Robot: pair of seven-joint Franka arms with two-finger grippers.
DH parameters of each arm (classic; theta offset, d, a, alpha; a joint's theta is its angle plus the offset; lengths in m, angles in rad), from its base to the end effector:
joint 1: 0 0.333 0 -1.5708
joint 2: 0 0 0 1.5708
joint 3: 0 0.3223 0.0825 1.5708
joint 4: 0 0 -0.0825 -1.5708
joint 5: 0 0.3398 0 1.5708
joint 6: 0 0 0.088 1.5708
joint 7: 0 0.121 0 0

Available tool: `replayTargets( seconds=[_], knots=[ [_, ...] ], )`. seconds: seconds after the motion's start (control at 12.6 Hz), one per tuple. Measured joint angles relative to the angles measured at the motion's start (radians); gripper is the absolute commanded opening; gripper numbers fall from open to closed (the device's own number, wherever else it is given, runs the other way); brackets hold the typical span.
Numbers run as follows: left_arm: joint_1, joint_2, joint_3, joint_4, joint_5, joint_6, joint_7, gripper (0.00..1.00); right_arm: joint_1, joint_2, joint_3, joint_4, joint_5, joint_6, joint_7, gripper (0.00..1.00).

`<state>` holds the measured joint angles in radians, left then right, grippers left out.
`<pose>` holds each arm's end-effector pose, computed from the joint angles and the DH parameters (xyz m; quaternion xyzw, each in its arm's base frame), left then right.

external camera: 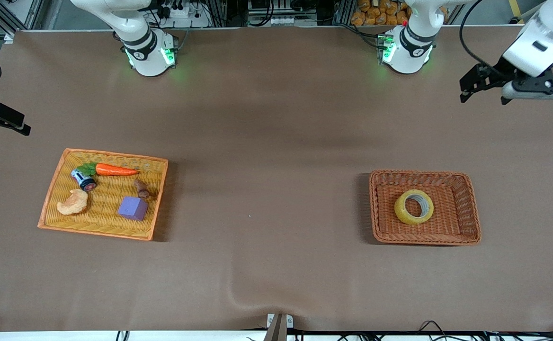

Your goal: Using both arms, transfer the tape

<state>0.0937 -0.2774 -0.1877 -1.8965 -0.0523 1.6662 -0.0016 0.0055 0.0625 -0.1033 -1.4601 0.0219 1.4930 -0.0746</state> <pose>0.4260 -0.0574 0.6123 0.9989 -0.0413 0.0212 0.0015 0.5202 -0.0462 0.6249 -0.9998 0.0109 0.0139 0.0089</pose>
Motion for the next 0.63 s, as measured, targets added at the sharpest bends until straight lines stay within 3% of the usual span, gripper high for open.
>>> replayTargets(
  seconds=[0.32, 0.48, 0.63],
  knots=[
    [-0.018, 0.076, -0.016, 0.123, 0.0, -0.064, 0.002, 1.0, -0.001, 0.0, 0.0, 0.0, 0.0, -0.001, 0.0, 1.0],
    [-0.024, 0.148, -0.012, 0.241, 0.0, -0.144, 0.002, 1.0, -0.001, 0.0, 0.0, 0.0, 0.0, -0.001, 0.0, 1.0],
    [-0.111, 0.223, 0.068, 0.327, 0.001, -0.184, 0.002, 1.0, -0.001, 0.0, 0.0, 0.0, 0.001, -0.001, 0.0, 1.0]
  ],
)
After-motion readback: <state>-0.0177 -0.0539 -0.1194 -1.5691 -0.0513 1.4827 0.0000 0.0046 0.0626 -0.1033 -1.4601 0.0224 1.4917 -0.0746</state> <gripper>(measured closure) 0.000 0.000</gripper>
